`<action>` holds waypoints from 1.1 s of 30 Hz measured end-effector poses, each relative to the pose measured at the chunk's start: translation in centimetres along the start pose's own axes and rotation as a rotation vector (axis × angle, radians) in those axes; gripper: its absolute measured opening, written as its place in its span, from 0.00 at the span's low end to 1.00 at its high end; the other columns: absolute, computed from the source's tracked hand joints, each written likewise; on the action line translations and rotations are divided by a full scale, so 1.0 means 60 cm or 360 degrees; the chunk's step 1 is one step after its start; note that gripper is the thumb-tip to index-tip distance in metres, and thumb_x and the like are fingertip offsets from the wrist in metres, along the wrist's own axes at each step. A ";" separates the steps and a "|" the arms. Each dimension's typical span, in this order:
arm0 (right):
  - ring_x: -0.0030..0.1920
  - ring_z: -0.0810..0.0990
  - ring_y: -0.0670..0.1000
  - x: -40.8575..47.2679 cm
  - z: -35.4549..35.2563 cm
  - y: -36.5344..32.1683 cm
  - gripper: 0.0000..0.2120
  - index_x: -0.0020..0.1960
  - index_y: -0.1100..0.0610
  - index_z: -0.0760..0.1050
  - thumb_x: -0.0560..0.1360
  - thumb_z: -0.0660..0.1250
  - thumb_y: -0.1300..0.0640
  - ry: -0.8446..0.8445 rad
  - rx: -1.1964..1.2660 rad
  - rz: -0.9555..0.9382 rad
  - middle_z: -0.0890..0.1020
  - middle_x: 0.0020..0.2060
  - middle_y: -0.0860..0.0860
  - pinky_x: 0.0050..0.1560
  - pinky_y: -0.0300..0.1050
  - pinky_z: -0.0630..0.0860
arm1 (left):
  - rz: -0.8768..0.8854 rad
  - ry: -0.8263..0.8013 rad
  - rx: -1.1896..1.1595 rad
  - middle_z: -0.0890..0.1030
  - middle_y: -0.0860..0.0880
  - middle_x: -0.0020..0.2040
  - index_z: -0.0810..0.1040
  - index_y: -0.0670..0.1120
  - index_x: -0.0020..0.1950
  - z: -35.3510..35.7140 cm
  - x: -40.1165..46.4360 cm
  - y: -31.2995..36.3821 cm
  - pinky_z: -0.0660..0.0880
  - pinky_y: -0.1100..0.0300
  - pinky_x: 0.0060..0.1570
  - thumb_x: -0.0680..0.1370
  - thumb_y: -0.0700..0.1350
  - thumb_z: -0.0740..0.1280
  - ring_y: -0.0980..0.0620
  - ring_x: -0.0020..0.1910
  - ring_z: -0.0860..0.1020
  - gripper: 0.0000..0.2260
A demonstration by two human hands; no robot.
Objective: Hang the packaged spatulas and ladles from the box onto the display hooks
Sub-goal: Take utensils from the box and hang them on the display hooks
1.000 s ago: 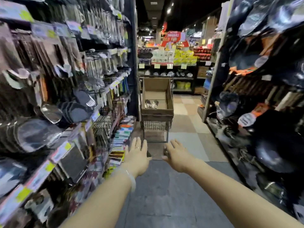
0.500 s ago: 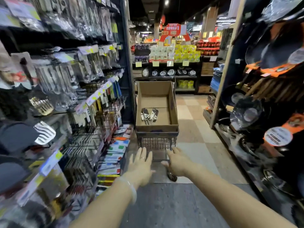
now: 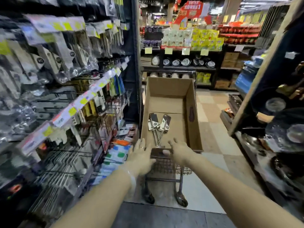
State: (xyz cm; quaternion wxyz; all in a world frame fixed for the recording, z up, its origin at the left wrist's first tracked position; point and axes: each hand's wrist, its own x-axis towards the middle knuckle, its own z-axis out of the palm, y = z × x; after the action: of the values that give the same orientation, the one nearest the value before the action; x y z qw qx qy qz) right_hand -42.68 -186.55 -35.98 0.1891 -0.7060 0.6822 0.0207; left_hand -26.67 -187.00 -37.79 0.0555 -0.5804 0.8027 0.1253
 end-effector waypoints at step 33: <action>0.60 0.77 0.60 0.764 0.210 0.131 0.16 0.61 0.64 0.74 0.79 0.59 0.55 -0.0678 0.0603 0.0401 0.78 0.59 0.62 0.56 0.47 0.72 | -0.0932 -0.0466 -0.1311 0.61 0.45 0.75 0.55 0.43 0.74 0.156 0.636 -0.065 0.57 0.61 0.69 0.80 0.44 0.57 0.48 0.73 0.61 0.23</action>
State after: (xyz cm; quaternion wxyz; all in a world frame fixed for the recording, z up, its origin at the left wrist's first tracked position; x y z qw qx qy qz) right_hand -44.28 -226.61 -62.71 0.4520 -0.5479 0.7010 0.0641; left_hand -35.71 -220.67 -56.29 -0.0331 -0.7306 0.4749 0.4895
